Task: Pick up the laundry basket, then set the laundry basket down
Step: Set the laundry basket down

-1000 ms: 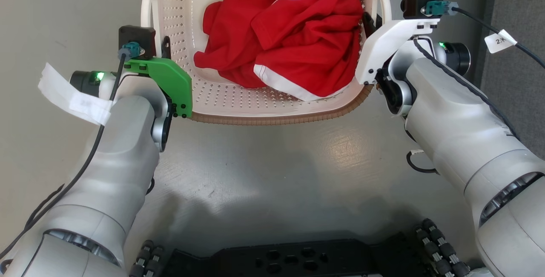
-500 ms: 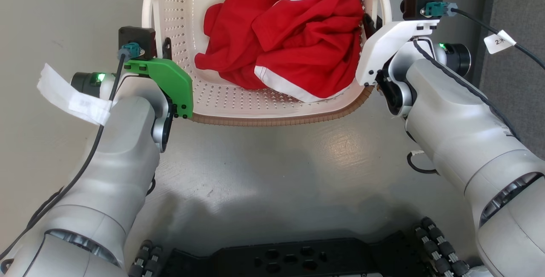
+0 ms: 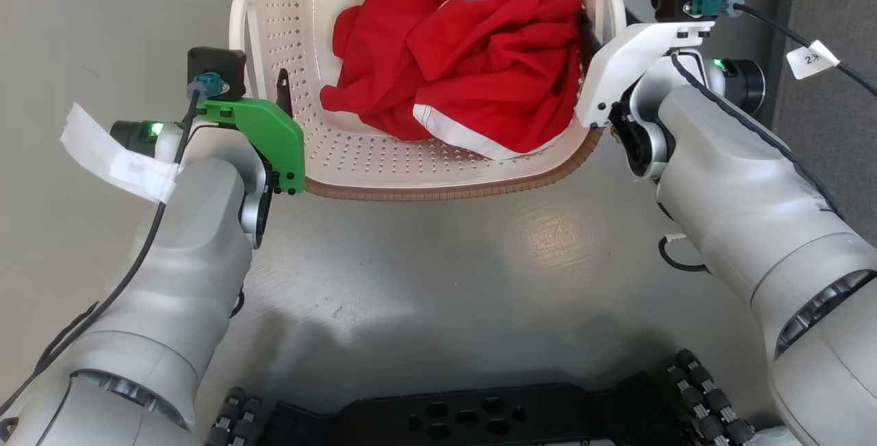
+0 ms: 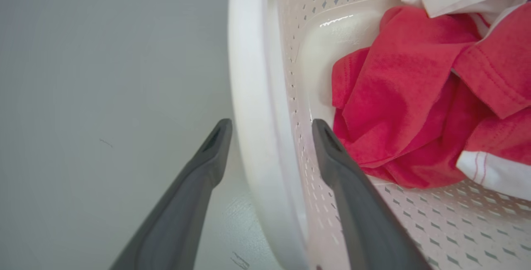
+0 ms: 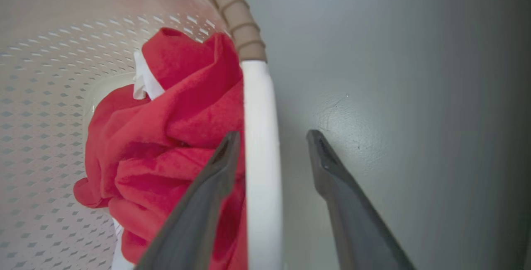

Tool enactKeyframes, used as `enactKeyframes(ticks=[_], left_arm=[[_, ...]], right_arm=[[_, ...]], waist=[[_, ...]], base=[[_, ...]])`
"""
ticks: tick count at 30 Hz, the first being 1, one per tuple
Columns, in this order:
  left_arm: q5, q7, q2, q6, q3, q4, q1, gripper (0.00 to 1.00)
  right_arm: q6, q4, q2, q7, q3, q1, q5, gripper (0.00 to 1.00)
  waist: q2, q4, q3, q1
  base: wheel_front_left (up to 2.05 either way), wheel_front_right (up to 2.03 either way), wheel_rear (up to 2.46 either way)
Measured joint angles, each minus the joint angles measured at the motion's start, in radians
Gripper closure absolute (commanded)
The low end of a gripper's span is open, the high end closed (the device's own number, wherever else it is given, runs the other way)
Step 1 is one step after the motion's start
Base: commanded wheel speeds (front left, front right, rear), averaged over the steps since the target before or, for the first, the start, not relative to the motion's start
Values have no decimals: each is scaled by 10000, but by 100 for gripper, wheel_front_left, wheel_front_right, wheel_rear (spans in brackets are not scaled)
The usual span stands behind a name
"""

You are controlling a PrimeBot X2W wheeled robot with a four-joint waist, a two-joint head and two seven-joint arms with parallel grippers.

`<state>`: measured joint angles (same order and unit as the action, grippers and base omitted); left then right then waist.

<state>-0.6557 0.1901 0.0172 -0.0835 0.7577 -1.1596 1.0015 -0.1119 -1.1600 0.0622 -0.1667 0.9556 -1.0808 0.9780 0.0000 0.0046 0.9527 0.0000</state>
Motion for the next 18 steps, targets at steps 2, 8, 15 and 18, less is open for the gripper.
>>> enactKeyframes(ticks=[2,8,15,18], left_arm=[[-2,0,2,-2,15,-15,2,0],[-10,59,2,-4,92,-186,8,0],[-17,100,2,-8,136,-303,5,0],[-96,150,2,-10,134,-336,-13,0]], right_arm=[[0,-35,4,0,4,0,2,0],[-2,-146,4,-13,21,5,84,0],[-4,-224,2,-121,38,28,144,0],[-4,-257,2,-188,40,50,176,0]], waist=[[0,-2,-23,0],[0,-14,-174,0],[0,-19,-519,0],[0,-16,-722,0]], base=[[0,0,0],[0,0,0],[0,0,0],[0,0,0]])
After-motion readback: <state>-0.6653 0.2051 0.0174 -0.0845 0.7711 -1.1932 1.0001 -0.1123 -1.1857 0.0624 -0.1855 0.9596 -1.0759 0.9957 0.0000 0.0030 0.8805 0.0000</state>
